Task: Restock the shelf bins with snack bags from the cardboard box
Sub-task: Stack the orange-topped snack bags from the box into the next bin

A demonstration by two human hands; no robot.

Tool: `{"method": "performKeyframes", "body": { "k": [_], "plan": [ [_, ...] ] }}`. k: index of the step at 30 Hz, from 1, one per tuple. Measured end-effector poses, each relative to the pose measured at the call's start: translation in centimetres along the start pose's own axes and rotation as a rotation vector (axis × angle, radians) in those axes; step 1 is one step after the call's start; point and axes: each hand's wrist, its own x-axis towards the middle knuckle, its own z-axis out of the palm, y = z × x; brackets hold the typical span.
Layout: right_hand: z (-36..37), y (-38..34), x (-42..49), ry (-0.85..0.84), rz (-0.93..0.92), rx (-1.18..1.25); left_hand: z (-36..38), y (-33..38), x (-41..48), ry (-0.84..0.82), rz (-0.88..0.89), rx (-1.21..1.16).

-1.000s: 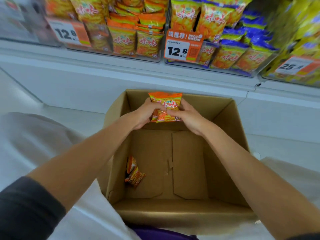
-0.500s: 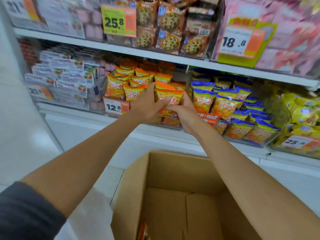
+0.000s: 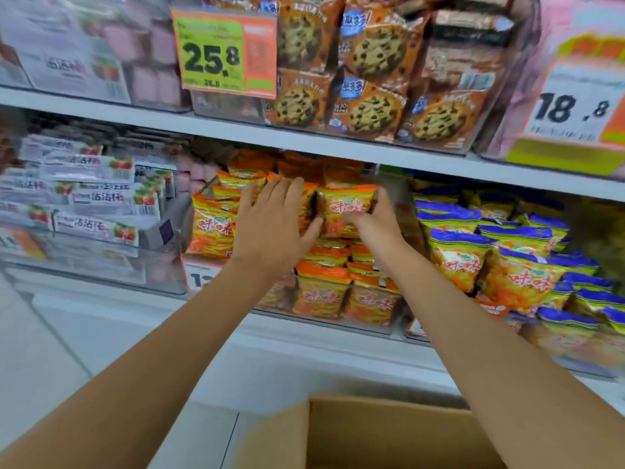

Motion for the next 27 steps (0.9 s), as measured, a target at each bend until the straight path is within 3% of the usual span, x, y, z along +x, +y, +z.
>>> {"method": "performKeyframes", "body": {
  "k": [5,9,12,16,18,22,27],
  "plan": [
    [1.2,0.4,-0.2,-0.147,0.010,-0.056,1.0,-0.3,-1.0,0.133,-0.027,0.028],
    [2.0,0.6,-0.9,-0.043,-0.132,-0.060,1.5,-0.3,-1.0,0.135,0.009,0.004],
    [2.3,1.3,-0.9,-0.109,-0.220,-0.136,1.6,-0.4,-0.9,0.123,0.001,-0.069],
    [1.1,1.0,-0.3,-0.038,-0.170,-0.119,1.6,-0.8,-1.3,0.149,0.040,-0.161],
    [0.6,0.9,-0.2,-0.076,-0.171,-0.226,1.6,-1.0,-1.5,0.136,0.067,-0.157],
    [-0.2,0.5,-0.3,-0.084,-0.243,-0.462,1.4,-1.2,-1.6,0.110,0.091,-0.126],
    [-1.0,0.5,-0.7,-0.066,-0.311,-0.500,1.5,-1.1,-1.6,0.103,0.078,-0.115]
  ]
}}
